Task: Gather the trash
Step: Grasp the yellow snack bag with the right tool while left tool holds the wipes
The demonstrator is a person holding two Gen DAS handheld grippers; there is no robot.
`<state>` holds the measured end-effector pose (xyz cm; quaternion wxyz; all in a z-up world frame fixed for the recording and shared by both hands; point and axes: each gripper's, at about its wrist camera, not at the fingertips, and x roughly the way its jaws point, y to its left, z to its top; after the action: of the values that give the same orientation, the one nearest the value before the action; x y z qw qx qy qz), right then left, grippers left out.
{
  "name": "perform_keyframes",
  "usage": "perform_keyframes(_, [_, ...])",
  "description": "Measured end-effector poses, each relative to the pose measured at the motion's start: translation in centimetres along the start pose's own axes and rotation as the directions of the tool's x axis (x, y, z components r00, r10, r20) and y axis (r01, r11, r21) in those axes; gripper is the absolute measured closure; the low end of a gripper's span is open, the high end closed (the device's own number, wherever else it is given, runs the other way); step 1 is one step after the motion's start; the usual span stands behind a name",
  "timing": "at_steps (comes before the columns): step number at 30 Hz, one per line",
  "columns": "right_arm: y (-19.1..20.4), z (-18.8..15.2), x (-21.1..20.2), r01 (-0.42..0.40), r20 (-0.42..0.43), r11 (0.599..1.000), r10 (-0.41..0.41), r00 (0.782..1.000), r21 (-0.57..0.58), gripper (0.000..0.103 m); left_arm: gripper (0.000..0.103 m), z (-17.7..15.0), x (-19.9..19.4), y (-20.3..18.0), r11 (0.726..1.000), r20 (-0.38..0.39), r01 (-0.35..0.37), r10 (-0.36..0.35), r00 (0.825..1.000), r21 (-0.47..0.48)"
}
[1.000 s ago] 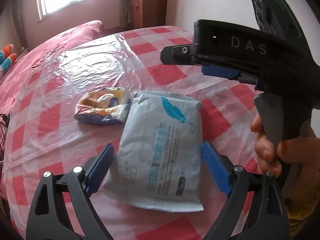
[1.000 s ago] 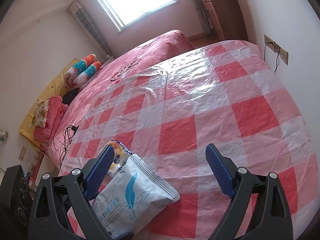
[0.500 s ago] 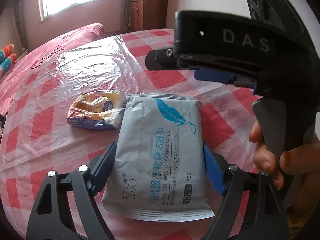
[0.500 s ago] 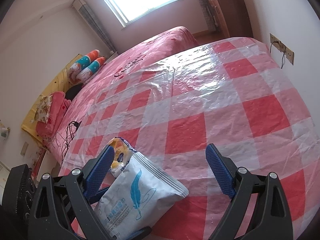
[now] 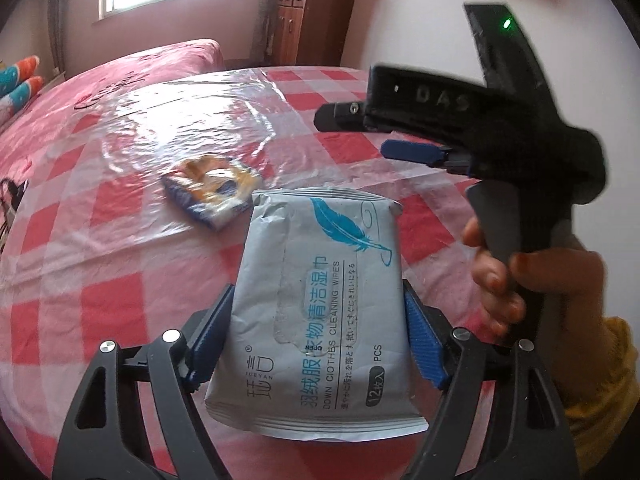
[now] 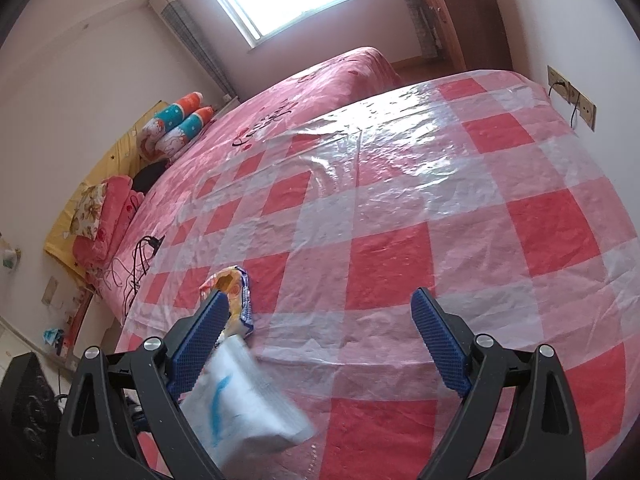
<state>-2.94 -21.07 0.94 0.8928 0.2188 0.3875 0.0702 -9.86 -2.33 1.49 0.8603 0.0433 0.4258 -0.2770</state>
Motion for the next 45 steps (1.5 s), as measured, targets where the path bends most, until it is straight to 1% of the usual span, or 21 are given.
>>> perform_keyframes(5, [1.9, -0.4, 1.1, -0.004, -0.026, 0.999, 0.003, 1.000, -0.053, 0.011, 0.024, -1.1, -2.5, 2.2, 0.998, 0.018, -0.011, 0.012, 1.000, -0.055])
perform_keyframes(10, [4.3, -0.8, 2.5, 0.004, -0.053, 0.994, -0.010, 0.999, -0.110, 0.011, 0.024, -2.4, -4.2, 5.4, 0.991, 0.034, -0.063, 0.067, 0.997, -0.122])
perform_keyframes(15, [7.0, -1.3, 4.3, 0.055, -0.070, 0.980, -0.069, 0.995, -0.193, 0.011, 0.024, -3.2, -5.3, 8.8, 0.974, 0.043, -0.110, 0.121, 0.992, -0.198])
perform_keyframes(18, [8.3, -1.6, 5.5, 0.089, -0.084, 0.967, -0.112, 0.990, -0.238, 0.011, 0.024, -3.4, -5.8, 10.1, 0.965, 0.056, -0.123, 0.140, 0.989, -0.231])
perform_keyframes(21, [9.1, -1.6, 6.3, 0.112, -0.090, 0.958, -0.140, 0.986, -0.264, 0.011, 0.024, -3.7, -6.3, 11.0, 0.959, 0.066, -0.130, 0.152, 0.986, -0.253])
perform_keyframes(22, [9.4, -1.7, 6.7, 0.129, -0.094, 0.952, -0.161, 0.983, -0.278, 0.011, 0.024, -3.6, -6.1, 11.1, 0.957, 0.068, -0.132, 0.155, 0.986, -0.260])
perform_keyframes(27, [10.5, -2.0, 7.6, 0.167, -0.094, 0.933, -0.207, 0.974, -0.319, 0.011, 0.024, -4.7, -6.9, 12.2, 0.947, 0.075, -0.131, 0.159, 0.984, -0.292])
perform_keyframes(31, [11.1, -2.3, 7.8, 0.197, -0.081, 0.909, -0.242, 0.967, -0.368, 0.026, 0.024, -5.0, -7.0, 13.2, 0.942, 0.078, -0.128, 0.159, 0.984, -0.309])
perform_keyframes(32, [11.3, -2.4, 7.9, 0.199, -0.080, 0.902, -0.247, 0.966, -0.383, 0.028, 0.024, -5.2, -7.1, 13.4, 0.941, 0.080, -0.128, 0.161, 0.984, -0.315])
perform_keyframes(35, [11.7, -2.7, 8.0, 0.191, -0.078, 0.892, -0.244, 0.967, -0.410, 0.039, 0.024, -5.3, -7.1, 13.9, 0.936, 0.084, -0.126, 0.162, 0.983, -0.328])
perform_keyframes(37, [12.0, -2.9, 7.9, 0.178, -0.080, 0.889, -0.232, 0.969, -0.423, 0.050, 0.024, -5.6, -7.4, 14.0, 0.933, 0.089, -0.127, 0.165, 0.982, -0.336])
perform_keyframes(40, [12.4, -3.0, 7.8, 0.188, -0.067, 0.881, -0.240, 0.969, -0.435, 0.054, 0.024, -5.9, -7.9, 14.4, 0.929, 0.094, -0.128, 0.171, 0.981, -0.347])
perform_keyframes(41, [12.3, -3.0, 7.7, 0.186, -0.065, 0.883, -0.236, 0.970, -0.431, 0.055, 0.024, -6.0, -8.1, 14.6, 0.927, 0.097, -0.129, 0.173, 0.980, -0.351])
perform_keyframes(43, [12.2, -3.0, 7.5, 0.177, -0.065, 0.890, -0.224, 0.972, -0.420, 0.062, 0.024, -6.2, -8.4, 14.9, 0.925, 0.100, -0.128, 0.175, 0.979, -0.358])
perform_keyframes(45, [11.9, -3.0, 7.3, 0.167, -0.067, 0.900, -0.211, 0.975, -0.403, 0.065, 0.024, -6.5, -8.7, 15.0, 0.923, 0.102, -0.129, 0.177, 0.979, -0.362])
